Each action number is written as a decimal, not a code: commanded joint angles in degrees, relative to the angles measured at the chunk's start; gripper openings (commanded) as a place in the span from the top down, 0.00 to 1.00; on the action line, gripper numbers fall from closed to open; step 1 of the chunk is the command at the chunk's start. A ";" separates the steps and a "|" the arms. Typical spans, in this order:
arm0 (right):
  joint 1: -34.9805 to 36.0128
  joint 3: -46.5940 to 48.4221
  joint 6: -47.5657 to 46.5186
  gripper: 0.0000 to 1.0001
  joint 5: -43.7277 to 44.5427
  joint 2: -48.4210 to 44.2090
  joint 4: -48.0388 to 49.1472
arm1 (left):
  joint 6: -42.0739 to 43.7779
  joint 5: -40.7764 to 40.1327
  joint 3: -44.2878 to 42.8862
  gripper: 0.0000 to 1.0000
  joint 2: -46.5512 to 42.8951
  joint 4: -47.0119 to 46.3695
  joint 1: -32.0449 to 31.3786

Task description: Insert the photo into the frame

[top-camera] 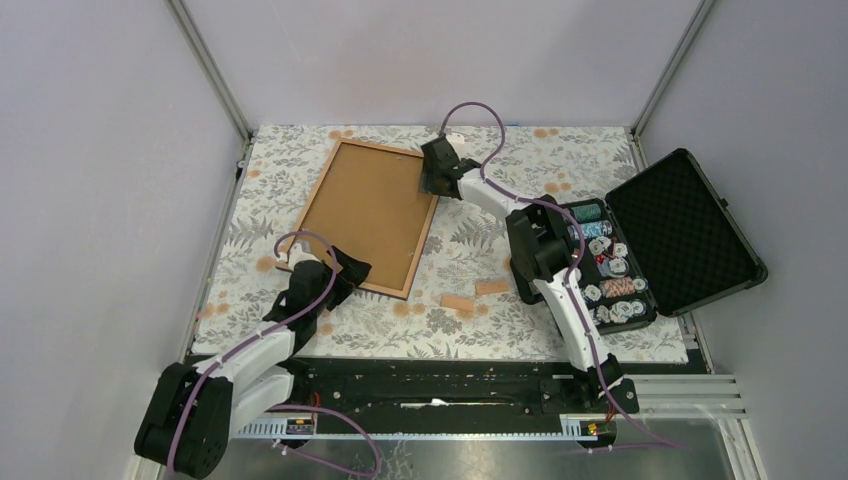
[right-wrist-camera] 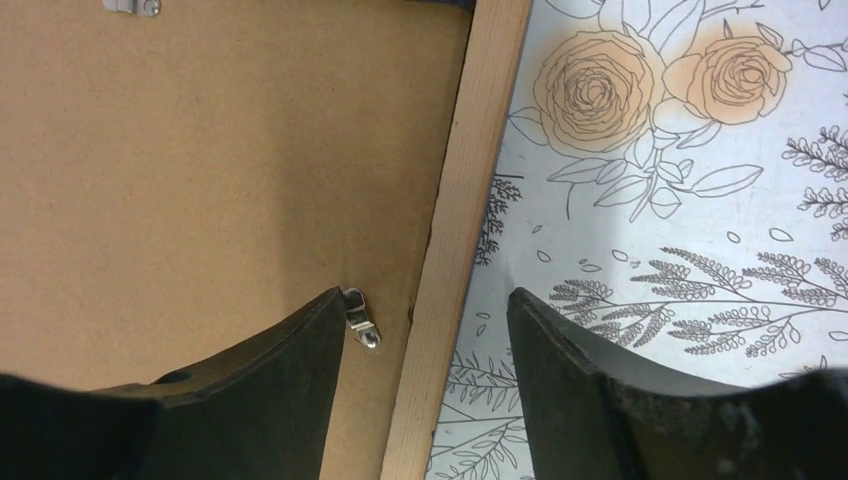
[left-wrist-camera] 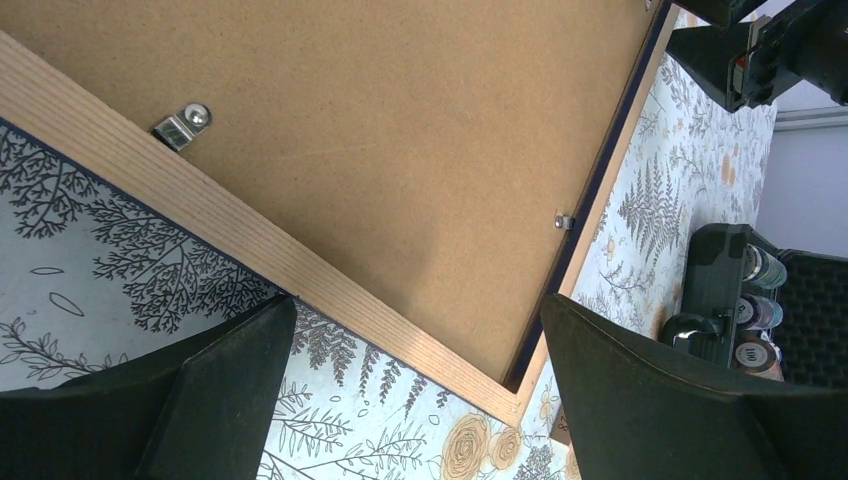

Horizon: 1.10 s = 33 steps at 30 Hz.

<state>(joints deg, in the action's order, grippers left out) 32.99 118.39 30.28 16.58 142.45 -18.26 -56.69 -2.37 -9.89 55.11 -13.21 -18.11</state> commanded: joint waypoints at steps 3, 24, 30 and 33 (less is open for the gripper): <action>0.26 3.67 -1.71 0.34 -0.49 4.23 -6.86 | -0.81 -0.26 -0.30 0.01 1.25 0.20 0.21; 0.01 0.11 -1.36 1.00 -4.99 0.29 -6.57 | -1.55 -3.54 -3.78 0.02 2.88 5.54 0.26; -0.11 -13.96 2.29 1.00 -10.30 -7.72 2.23 | -1.66 -6.72 -8.31 0.01 6.27 9.60 2.33; 0.12 -25.23 6.17 1.00 -12.78 -14.27 8.61 | 0.55 -5.49 -11.46 0.01 9.82 10.10 5.74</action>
<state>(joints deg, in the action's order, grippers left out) 31.70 105.14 34.46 14.52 135.85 -9.91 -58.85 -4.67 -17.30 60.82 -4.49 -16.32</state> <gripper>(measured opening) 0.085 0.985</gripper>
